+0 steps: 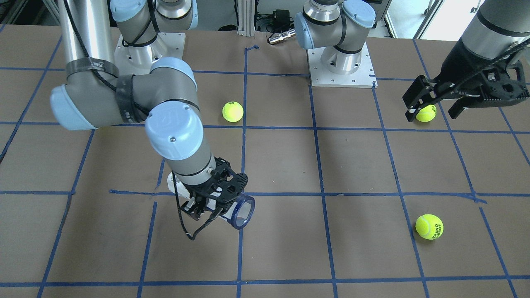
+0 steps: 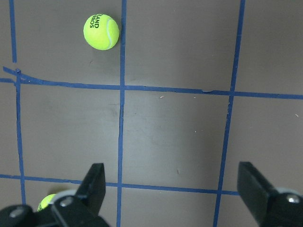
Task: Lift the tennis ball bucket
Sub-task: 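Carry the can with the right gripper toward the table center, then lower the can onto the table on its side with the right gripper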
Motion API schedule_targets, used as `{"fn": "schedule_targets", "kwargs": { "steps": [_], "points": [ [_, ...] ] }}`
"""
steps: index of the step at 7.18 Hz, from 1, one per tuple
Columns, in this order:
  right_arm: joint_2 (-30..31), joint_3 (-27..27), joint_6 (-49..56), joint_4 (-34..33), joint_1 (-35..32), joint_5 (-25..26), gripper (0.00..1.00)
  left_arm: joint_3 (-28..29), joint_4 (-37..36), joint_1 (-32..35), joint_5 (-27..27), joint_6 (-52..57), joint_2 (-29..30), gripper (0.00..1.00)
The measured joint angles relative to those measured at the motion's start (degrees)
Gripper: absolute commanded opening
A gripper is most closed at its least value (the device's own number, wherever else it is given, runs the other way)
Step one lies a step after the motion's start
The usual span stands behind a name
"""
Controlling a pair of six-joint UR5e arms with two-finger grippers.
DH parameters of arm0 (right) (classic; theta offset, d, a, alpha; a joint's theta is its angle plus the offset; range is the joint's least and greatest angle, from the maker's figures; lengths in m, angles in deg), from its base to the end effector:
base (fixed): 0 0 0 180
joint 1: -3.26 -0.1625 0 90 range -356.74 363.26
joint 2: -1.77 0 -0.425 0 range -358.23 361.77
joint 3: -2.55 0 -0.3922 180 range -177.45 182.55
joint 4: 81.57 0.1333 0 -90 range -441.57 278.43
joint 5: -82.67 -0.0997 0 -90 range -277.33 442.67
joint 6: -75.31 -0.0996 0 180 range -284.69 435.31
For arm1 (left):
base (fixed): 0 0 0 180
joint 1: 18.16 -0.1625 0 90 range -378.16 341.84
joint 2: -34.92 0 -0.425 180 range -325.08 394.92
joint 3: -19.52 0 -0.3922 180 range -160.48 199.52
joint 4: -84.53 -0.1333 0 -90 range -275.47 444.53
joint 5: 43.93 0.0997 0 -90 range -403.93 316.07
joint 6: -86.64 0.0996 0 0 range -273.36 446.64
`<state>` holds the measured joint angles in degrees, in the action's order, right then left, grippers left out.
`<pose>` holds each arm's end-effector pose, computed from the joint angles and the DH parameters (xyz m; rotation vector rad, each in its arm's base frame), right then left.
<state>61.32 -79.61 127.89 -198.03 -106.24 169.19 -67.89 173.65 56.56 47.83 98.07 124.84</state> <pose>0.3595 -0.5979 0.2856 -1.8264 2.5048 -0.1267 0.0053 -0.5136 0.5126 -0.1055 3.0945 -0.0824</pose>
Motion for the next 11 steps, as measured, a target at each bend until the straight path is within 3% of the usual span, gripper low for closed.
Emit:
{"fn": "schedule_targets", "kwargs": {
  "steps": [2, 6, 9, 11],
  "points": [
    [-2.6, -0.1, 7.4, -3.3, -6.2, 3.2, 0.66, -0.1, 0.0, -0.2, 0.0, 0.2, -0.1, 1.0],
    [-5.2, -2.3, 14.4, -5.5, -8.1, 4.7, 0.67, -0.5, -0.1, -0.2, -0.4, 0.3, -0.2, 1.0],
    [-6.4, -2.3, 13.5, -6.9, -8.1, 4.9, 1.0, -0.8, -0.2, -0.2, -0.5, 0.4, -0.2, 1.0],
    [-7.0, -1.8, 11.5, -7.1, -8.3, 5.3, 1.0, -0.9, -0.3, -0.2, -0.6, 0.4, -0.2, 1.0]
  ]
}}
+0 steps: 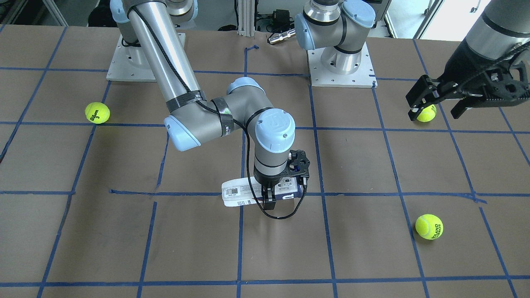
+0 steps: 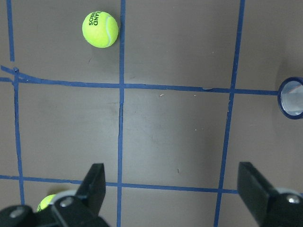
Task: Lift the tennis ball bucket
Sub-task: 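Lower the can onto the table on its side with the right gripper, then open the right gripper and raise it away from the can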
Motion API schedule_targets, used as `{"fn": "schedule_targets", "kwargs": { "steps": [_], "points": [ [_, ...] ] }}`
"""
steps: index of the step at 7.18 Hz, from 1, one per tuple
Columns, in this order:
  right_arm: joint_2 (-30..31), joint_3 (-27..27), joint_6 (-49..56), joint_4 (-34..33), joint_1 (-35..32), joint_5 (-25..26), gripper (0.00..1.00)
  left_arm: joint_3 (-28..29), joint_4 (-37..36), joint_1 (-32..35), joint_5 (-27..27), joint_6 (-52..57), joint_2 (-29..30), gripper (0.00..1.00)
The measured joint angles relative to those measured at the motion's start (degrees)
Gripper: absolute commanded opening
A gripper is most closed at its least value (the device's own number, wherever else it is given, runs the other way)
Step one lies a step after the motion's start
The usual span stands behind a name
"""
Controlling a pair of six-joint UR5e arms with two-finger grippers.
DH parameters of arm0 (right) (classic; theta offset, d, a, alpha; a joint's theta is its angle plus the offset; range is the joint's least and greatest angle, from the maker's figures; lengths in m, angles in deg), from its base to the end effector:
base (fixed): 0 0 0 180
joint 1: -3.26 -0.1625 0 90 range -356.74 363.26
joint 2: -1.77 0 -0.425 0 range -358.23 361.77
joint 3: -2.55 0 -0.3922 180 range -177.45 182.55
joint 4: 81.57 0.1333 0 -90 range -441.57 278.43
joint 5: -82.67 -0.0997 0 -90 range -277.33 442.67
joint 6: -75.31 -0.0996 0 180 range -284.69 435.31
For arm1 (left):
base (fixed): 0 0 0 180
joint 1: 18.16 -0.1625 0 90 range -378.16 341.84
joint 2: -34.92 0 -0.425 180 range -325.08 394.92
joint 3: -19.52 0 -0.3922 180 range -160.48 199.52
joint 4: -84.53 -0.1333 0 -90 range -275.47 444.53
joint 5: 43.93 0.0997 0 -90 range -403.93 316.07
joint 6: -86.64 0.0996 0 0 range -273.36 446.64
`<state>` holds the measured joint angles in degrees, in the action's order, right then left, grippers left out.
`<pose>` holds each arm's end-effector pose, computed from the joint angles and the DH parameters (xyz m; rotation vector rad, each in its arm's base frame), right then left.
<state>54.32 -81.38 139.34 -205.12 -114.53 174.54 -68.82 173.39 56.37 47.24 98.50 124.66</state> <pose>0.4399 -0.5557 0.2000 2.2249 -2.1566 0.0400 0.0055 -0.5120 0.5065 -0.0988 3.1067 -0.0732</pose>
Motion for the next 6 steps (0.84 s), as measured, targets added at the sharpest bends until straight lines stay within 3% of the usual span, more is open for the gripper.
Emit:
{"fn": "schedule_targets", "kwargs": {
  "steps": [3, 6],
  "points": [
    [0.8, 0.6, -2.9, 0.9, -0.4, 0.7, 1.0, 0.0, 0.0, 0.0, 0.0, 0.0, 0.0, 1.0],
    [7.8, 0.6, -3.9, 5.8, 2.2, -2.4, 1.0, 0.0, 0.2, -0.1, -1.4, -0.1, 0.1, 1.0]
  ]
}}
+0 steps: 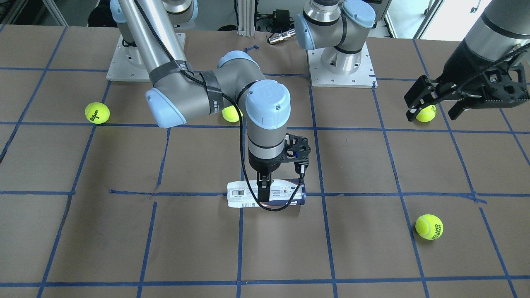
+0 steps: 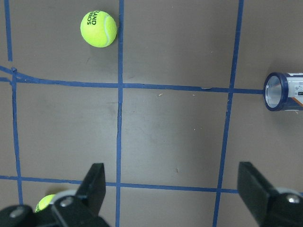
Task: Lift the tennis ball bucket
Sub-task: 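Open the right gripper and raise it away from the can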
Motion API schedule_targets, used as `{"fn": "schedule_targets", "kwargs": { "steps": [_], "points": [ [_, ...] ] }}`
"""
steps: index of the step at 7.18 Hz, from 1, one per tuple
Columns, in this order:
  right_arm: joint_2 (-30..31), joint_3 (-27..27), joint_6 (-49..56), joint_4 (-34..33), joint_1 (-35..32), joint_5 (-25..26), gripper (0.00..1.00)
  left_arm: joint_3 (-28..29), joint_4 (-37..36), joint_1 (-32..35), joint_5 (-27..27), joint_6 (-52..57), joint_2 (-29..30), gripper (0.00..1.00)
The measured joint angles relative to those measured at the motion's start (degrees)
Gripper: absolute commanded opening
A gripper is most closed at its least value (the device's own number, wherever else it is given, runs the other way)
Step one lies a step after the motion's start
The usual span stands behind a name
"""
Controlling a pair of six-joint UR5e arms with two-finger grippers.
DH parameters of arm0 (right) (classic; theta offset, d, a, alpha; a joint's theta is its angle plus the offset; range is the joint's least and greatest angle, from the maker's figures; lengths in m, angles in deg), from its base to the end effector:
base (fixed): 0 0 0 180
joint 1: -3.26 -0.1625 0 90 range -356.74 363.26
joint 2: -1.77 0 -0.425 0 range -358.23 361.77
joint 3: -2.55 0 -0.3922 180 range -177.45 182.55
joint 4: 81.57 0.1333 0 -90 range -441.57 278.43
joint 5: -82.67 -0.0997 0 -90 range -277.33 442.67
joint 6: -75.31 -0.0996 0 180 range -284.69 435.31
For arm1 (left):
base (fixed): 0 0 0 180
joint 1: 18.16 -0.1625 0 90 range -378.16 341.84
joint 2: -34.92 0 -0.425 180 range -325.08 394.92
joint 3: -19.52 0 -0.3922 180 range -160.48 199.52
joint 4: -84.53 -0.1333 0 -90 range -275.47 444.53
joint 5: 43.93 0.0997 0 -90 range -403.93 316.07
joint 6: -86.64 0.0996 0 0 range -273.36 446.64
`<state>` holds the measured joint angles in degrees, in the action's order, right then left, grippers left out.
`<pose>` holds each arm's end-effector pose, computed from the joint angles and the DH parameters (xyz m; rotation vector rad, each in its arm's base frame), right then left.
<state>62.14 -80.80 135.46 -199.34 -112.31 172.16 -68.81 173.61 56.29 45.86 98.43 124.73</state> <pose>0.4141 -0.5545 0.2879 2.1244 -2.2885 0.1288 0.0039 -0.5127 0.5056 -0.1026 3.1311 -0.0752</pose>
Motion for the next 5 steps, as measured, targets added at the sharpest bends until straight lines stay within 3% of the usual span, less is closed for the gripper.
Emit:
{"fn": "schedule_targets", "kwargs": {
  "steps": [5],
  "points": [
    [17.9, 0.1, -9.9, 16.8, 14.4, -6.1, 1.0, -1.9, -1.1, 0.2, -3.4, 2.2, 1.7, 1.0]
  ]
}}
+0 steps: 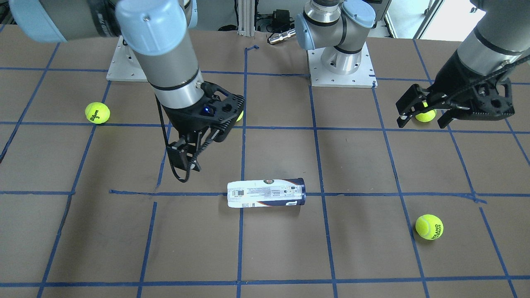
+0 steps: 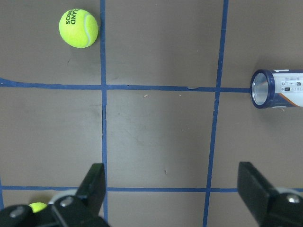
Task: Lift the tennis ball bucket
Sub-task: 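Open the right gripper and raise it away from the can, then reach the left gripper to the can's open navy-rimmed end and grasp it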
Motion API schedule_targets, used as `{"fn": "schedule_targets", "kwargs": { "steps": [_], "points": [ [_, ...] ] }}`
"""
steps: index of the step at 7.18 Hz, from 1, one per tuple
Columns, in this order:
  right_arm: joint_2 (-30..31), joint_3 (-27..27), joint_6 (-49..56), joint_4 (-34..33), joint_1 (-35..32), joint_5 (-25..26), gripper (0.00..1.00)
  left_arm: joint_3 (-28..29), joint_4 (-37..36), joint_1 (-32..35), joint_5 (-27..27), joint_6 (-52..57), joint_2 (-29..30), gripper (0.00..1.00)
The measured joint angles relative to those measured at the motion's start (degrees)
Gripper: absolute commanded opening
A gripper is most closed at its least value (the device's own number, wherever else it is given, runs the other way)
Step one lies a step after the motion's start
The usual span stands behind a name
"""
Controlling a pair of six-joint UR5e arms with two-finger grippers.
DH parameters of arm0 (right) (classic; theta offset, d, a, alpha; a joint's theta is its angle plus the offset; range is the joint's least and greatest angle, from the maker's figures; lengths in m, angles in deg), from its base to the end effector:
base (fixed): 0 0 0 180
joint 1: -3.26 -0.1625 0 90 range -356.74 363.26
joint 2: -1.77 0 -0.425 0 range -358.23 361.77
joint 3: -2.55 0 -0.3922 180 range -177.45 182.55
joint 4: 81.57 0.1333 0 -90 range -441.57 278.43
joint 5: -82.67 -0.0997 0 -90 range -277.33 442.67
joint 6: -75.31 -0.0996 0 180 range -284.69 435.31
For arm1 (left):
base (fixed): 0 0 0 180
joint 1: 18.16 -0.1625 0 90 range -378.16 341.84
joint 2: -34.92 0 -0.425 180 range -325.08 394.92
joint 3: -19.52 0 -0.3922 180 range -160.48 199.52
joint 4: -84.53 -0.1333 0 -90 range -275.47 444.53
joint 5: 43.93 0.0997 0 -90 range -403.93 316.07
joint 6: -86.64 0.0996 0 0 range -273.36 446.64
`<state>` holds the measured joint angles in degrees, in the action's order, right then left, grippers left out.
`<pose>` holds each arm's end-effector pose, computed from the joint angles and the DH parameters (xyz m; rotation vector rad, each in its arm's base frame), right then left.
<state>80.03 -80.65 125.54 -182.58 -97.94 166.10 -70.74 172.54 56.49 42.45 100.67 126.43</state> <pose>0.2559 -0.5475 0.4570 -1.5718 2.6274 -0.2117 -0.0014 -0.5223 0.4762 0.0353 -3.0811 0.0304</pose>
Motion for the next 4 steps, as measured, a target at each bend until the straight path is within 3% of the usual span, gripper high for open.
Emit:
{"fn": "schedule_targets", "kwargs": {
  "steps": [2, 4],
  "points": [
    [6.5, 0.0, -5.0, 7.2, 6.9, 1.0, 1.0, -3.0, -2.4, 0.0, -9.6, 1.9, 1.7, 1.0],
    [10.8, 0.0, -14.6, 11.4, 12.3, 4.2, 1.0, -8.9, -10.5, 0.1, -20.0, 2.4, 4.9, 1.0]
  ]
}}
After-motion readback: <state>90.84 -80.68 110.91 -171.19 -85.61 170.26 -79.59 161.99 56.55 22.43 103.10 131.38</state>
